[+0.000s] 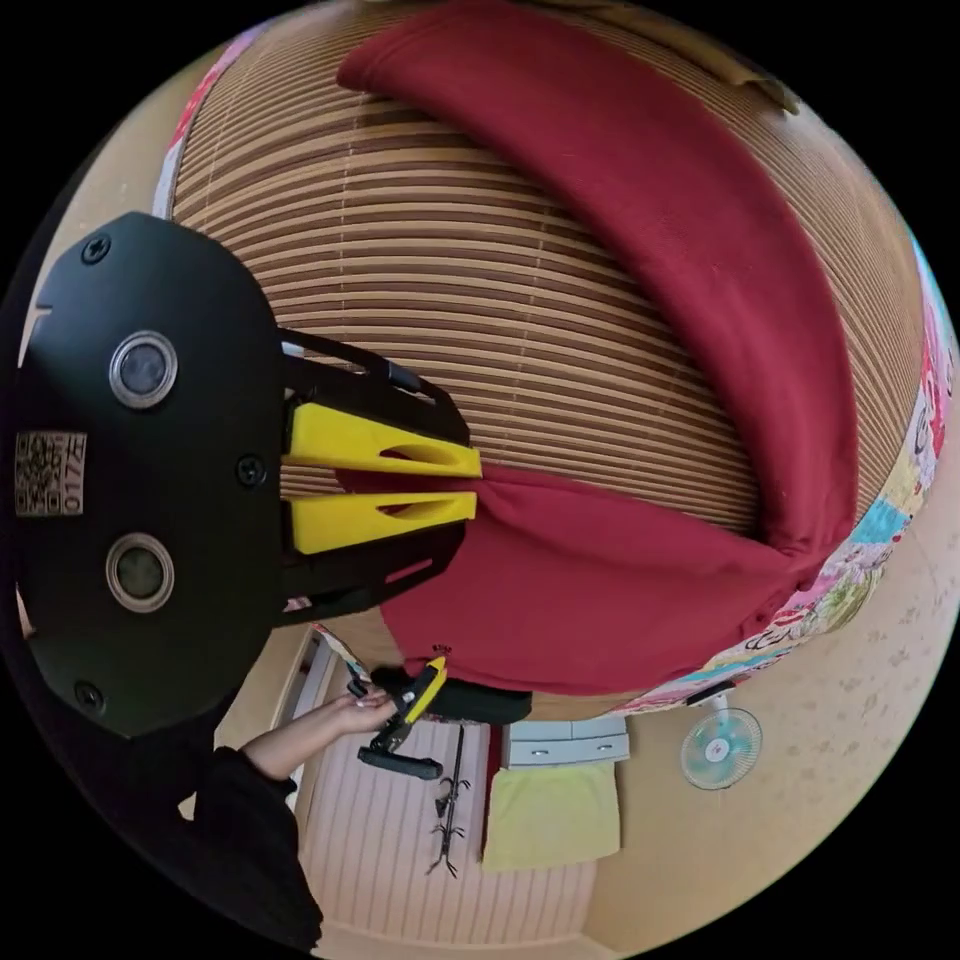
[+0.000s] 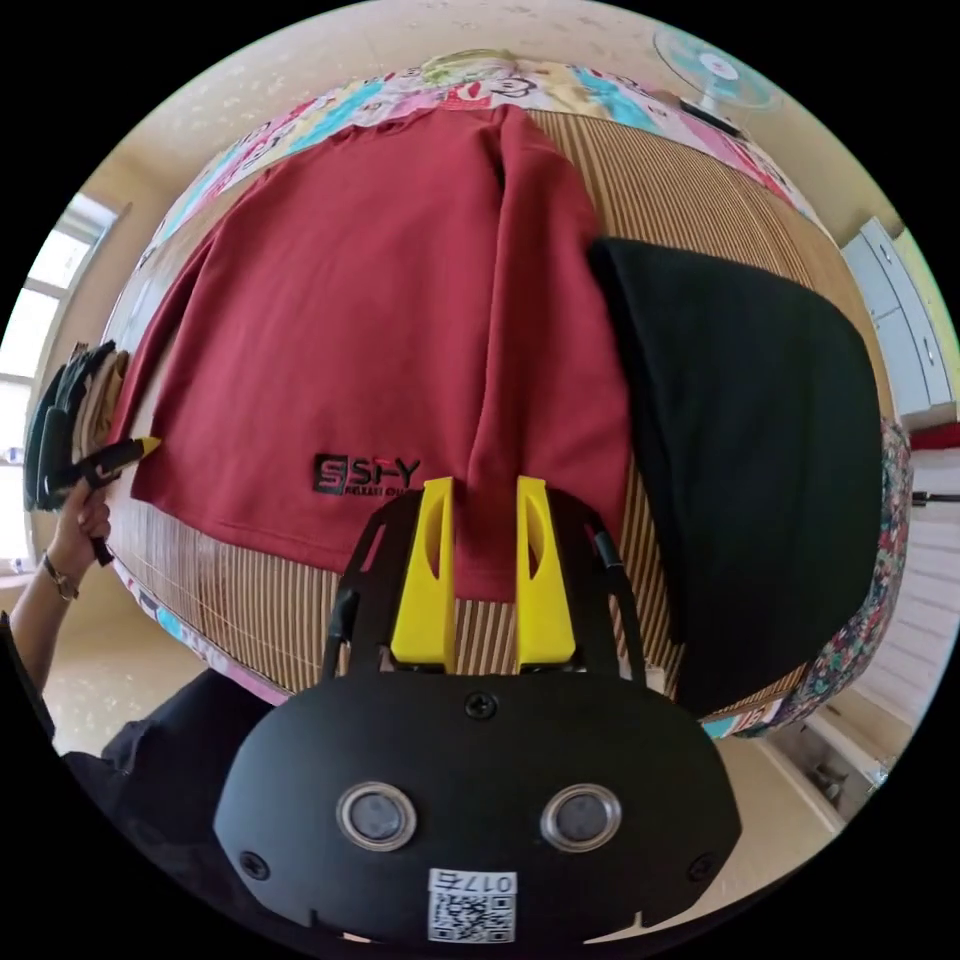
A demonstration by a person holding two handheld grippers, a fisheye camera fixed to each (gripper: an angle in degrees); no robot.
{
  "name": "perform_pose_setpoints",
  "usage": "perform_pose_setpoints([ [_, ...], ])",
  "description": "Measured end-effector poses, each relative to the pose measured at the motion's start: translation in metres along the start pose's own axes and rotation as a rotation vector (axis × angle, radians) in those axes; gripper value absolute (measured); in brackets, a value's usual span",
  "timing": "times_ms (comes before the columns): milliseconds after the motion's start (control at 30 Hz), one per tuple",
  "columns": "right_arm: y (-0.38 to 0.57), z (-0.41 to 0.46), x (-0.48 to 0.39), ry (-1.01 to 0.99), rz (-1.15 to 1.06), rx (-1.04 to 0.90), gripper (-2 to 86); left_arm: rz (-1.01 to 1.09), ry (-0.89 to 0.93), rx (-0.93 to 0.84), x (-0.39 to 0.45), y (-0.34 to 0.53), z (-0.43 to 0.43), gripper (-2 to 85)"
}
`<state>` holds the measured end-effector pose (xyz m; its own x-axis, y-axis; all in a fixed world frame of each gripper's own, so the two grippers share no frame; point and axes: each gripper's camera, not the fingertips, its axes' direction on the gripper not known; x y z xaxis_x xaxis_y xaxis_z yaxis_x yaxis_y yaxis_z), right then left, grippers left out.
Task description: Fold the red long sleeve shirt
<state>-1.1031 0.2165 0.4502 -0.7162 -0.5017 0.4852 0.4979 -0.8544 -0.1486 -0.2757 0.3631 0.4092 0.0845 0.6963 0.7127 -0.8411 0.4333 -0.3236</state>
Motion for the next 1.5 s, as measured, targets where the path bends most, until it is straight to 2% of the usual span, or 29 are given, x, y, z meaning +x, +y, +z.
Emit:
perform_pose_setpoints([
  [67,-0.006,-0.004,-0.002,0.043,-0.074,-0.01,5.6,-0.109,0.157,-0.011,-0.035,-0.008,-0.003,1.1],
  [233,-0.025,-0.028,0.027,-0.054,-0.07,-0.021,3.8,-0.075,0.175,-0.035,-0.054,-0.02,-0.017,0.4],
  [433,-0.023,-0.036,0.052,-0.063,-0.104,-0.047,3.4,-0.112,0.235,-0.054,-0.085,-0.015,-0.024,0.2],
  [633,-0.004,-0.026,0.065,-0.086,-0.101,-0.151,3.3,-0.097,0.098,-0.12,-0.09,0.029,-0.041,0.6],
  [833,0.051,-0.019,0.059,-0.042,-0.215,-0.264,3.0,-0.259,0.036,-0.163,-0.101,0.083,-0.055,4.1],
  [900,0.058,-0.023,0.061,-0.03,-0.203,-0.273,2.8,-0.333,0.076,-0.069,-0.108,0.089,-0.072,6.4],
  [967,0.058,-0.03,0.068,-0.052,-0.14,-0.273,2.6,-0.477,0.201,0.202,-0.129,0.097,-0.107,8.6],
  [1000,0.057,-0.035,0.077,-0.095,-0.085,-0.252,2.4,-0.535,0.241,0.266,-0.138,0.099,-0.113,9.4],
  [1067,0.057,-0.039,0.093,-0.184,0.018,-0.224,2.2,-0.785,0.408,0.464,-0.174,0.11,-0.124,12.0],
  [1133,0.055,-0.04,0.112,-0.282,0.132,-0.204,1.7,-0.945,0.466,0.548,-0.195,0.117,-0.123,12.3],
  [1267,0.045,-0.043,0.118,-0.346,0.141,-0.153,1.3,-1.126,0.53,0.691,-0.22,0.132,-0.113,8.0],
  [1333,0.033,-0.05,0.11,-0.327,0.074,-0.107,1.4,-1.149,0.473,0.706,-0.224,0.136,-0.114,5.0],
  [1500,-0.009,-0.055,0.066,-0.256,-0.178,0.004,1.9,-0.987,0.281,0.645,-0.192,0.12,-0.133,3.3],
])
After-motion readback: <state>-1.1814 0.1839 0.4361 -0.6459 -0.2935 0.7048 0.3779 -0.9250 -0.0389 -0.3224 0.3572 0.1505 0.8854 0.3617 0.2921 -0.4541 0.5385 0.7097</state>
